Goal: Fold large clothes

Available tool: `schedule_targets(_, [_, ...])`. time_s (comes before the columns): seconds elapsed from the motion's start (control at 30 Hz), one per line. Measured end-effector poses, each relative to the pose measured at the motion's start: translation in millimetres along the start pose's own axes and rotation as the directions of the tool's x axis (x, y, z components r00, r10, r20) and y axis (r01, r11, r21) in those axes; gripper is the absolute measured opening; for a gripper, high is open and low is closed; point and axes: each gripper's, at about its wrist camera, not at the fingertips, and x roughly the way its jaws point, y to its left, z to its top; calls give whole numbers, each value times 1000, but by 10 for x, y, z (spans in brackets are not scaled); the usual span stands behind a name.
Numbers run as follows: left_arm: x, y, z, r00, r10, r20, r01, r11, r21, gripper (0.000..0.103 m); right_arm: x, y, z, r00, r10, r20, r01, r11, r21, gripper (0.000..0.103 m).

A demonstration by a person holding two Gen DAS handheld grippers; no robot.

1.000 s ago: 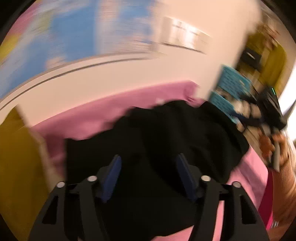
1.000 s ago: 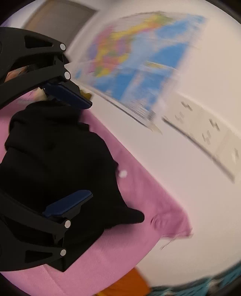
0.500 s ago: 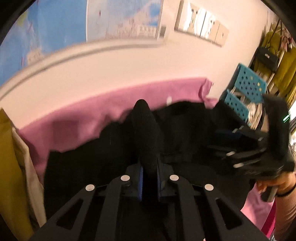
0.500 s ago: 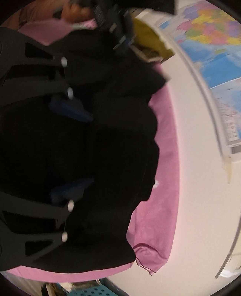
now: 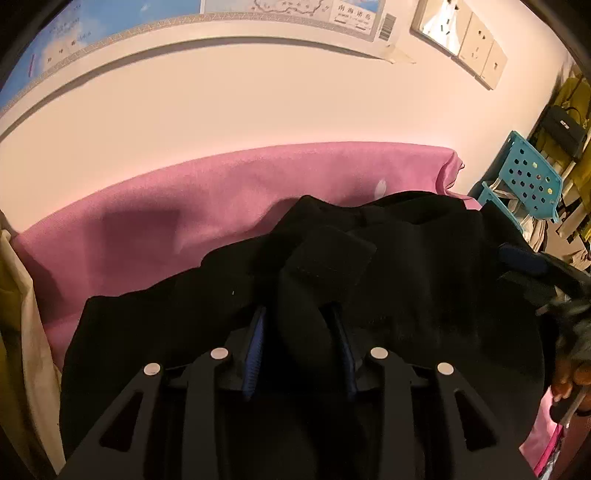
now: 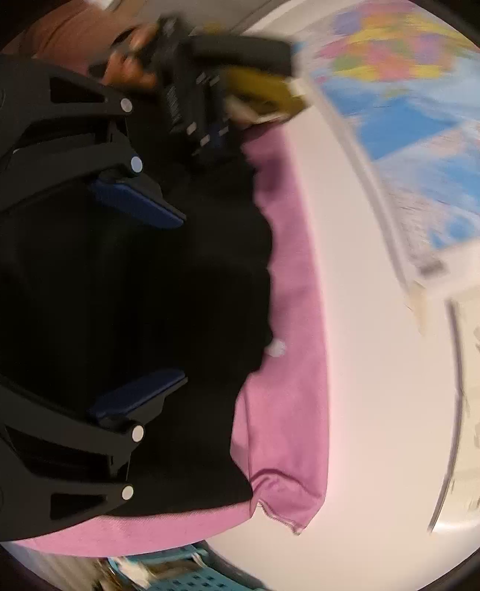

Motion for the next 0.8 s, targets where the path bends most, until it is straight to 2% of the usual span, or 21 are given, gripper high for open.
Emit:
schedule_targets(0.03, [-11, -16, -6, 1000, 10, 3, -10, 1000, 7, 34, 126, 52, -11, 999, -24, -47, 23, 999, -28, 73])
schedule_targets(0.07, [-12, -30, -10, 1000, 20, 5, -20, 1000, 13, 34, 206, 86, -21, 996, -47, -70, 44, 998, -44, 66])
schedule_targets(0.1, [-17, -34, -7, 1000, 26, 7, -27, 1000, 17, 35, 278, 105, -34, 994, -79, -81, 74, 995, -62, 50])
schedule_targets(0.13, [-28, -44, 1, 999, 31, 11, -31, 999, 19, 36, 287, 108, -40, 993, -93, -74, 89, 994, -67, 41])
schedule_targets(0.17, [-53, -48, 5, 999, 30, 15, -30, 999, 20, 36, 232, 69, -33, 994, -95, -44, 93, 995, -48, 14])
schedule_targets(0.2, [-88, -39, 2, 999, 28, 19, -28, 999, 16, 37, 141, 17, -19, 998, -56, -15, 56, 998, -21, 6])
schedule_targets(0.27, [-177, -13, 5, 999, 9, 39, -9, 1000, 7, 41, -116, -116, 18, 996, -43, 78, 40, 998, 41, 5])
schedule_targets(0.33, [-272, -20, 21, 997, 8, 78, -8, 1000, 2, 60, -313, -278, 74, 988, -44, 148, 28, 994, 104, 5])
schedule_targets(0.4, [-355, -31, 33, 993, 23, 114, -23, 1000, -2, 63, -255, -368, 104, 992, -23, 126, 6, 991, 137, 5])
schedule_targets(0.47, [-428, -16, 14, 988, 77, 131, -76, 997, -9, 63, -18, -351, 76, 999, -31, 26, 28, 992, 123, 8])
schedule_targets(0.53, [-549, 45, -61, 986, 87, 144, -86, 996, -15, 65, 138, -306, 56, 999, -42, -31, 45, 993, 105, 16])
schedule_targets(0.63, [-840, 187, -264, 972, 144, 185, -144, 990, -14, 75, -96, -376, 2, 999, -1, 54, -7, 989, 146, 31])
schedule_targets(0.67, [-931, 239, -342, 967, 158, 198, -159, 987, -10, 75, -220, -393, -28, 996, 17, 89, -31, 987, 156, 42])
schedule_targets(0.73, [-1163, 346, -588, 956, 183, 230, -189, 982, 1, 76, -535, -414, -142, 987, 44, 156, -67, 987, 144, 47])
schedule_targets(0.8, [-1327, 442, -824, 952, 190, 239, -196, 981, 4, 79, -796, -452, -293, 978, 50, 205, -79, 987, 137, 62])
